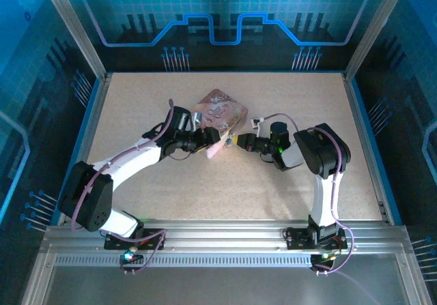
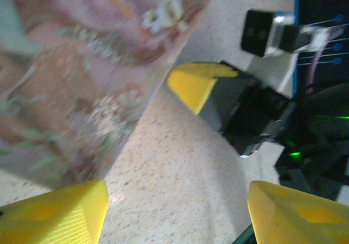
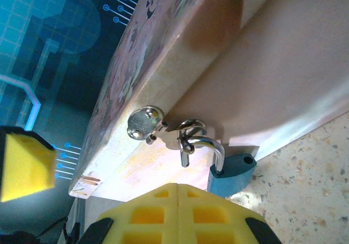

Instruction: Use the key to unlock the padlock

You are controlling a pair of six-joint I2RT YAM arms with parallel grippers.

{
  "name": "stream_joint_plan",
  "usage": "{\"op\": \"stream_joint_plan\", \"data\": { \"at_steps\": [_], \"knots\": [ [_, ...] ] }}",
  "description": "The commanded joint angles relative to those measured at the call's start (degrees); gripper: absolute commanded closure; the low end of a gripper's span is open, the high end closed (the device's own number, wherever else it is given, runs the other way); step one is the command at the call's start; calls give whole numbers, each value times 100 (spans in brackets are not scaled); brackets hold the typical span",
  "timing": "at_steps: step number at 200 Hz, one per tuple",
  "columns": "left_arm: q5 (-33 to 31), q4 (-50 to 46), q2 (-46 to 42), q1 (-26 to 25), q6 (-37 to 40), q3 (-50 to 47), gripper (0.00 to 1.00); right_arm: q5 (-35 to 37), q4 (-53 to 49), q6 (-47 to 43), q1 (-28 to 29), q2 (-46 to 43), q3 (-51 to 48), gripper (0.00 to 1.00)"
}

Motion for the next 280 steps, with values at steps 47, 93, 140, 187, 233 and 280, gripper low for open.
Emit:
{"op": "stream_joint_plan", "data": {
  "at_steps": [47, 93, 140, 187, 233, 280],
  "knots": [
    [98, 267, 812, 38, 168, 981, 30, -154, 17, -564, -218, -110, -32, 71],
    [168, 392, 1271, 73, 140, 1221, 30, -488, 96, -985, -382, 171, 290, 49],
    [143, 438, 1537, 113, 72, 1225, 30, -620, -90, -1092, -301, 456, 679, 44],
    [115, 372, 1578, 130, 92, 1214, 30, -686, -226, -1130, -194, 612, 905, 45],
    [124, 370, 1597, 126, 107, 1216, 30, -803, -367, -1122, -59, 737, 1048, 45],
    [124, 374, 1597, 135, 104, 1202, 30, -929, -229, -1017, 26, 828, 1233, 50]
  ]
}}
